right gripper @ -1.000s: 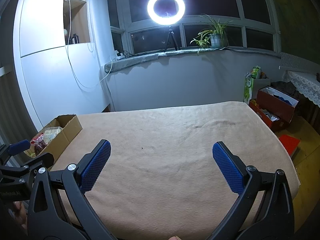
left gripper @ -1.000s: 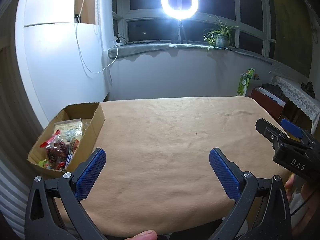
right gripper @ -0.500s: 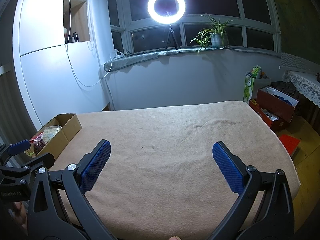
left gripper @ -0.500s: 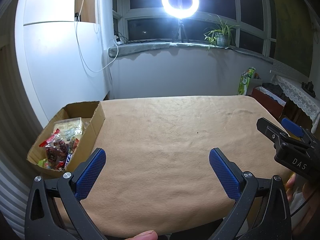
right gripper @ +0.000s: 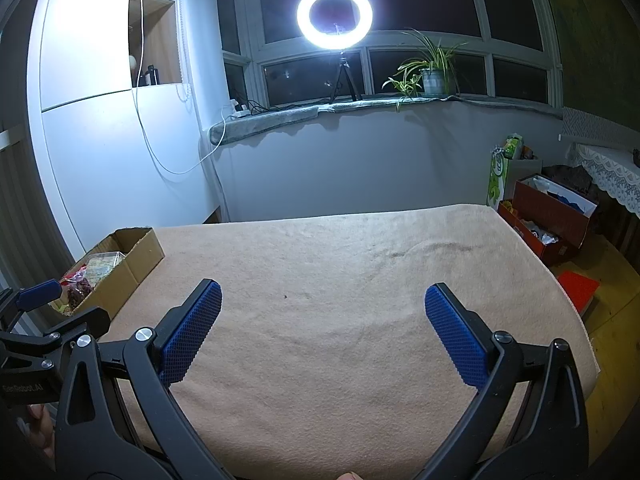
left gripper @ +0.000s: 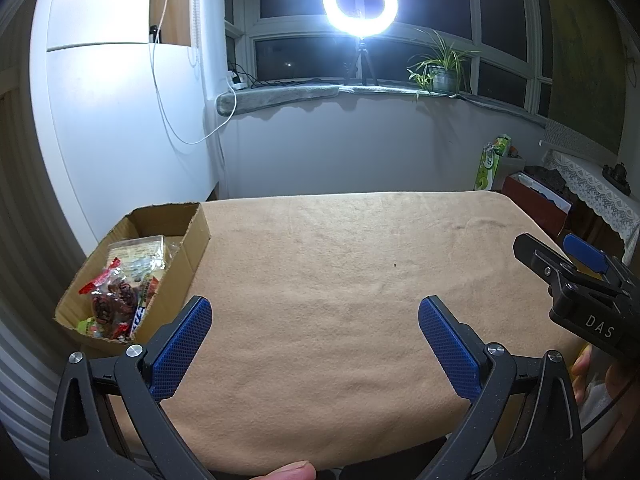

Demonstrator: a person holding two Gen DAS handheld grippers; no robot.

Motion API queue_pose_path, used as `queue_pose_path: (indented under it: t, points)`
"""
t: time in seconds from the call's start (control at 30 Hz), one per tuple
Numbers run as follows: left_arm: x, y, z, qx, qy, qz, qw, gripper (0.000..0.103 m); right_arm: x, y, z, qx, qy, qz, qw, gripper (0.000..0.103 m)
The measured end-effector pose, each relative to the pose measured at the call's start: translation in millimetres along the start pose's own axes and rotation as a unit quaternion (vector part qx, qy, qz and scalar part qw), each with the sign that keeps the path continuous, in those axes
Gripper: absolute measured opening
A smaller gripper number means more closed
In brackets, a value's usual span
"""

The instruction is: Organize snacks

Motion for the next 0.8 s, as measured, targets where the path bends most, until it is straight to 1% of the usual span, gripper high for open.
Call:
queue_pose_path:
  t: [0.8]
  points:
    - [0.1, 0.7, 1.7, 0.000, 0.000, 0.000, 1.0000, 0.103, 0.3, 0.9, 0.8, 0.000, -0.002, 0.000, 1.000, 0.103]
Point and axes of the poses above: each gripper's, at about its wrist camera, not at the fingertips, and y roughly the way its jaws point, z to its left, x to its top, the point moved 10 cm from there along y, roughly the way its jaws point, and after that the axes turned 15 degrees about z, right-handed, at the moved point
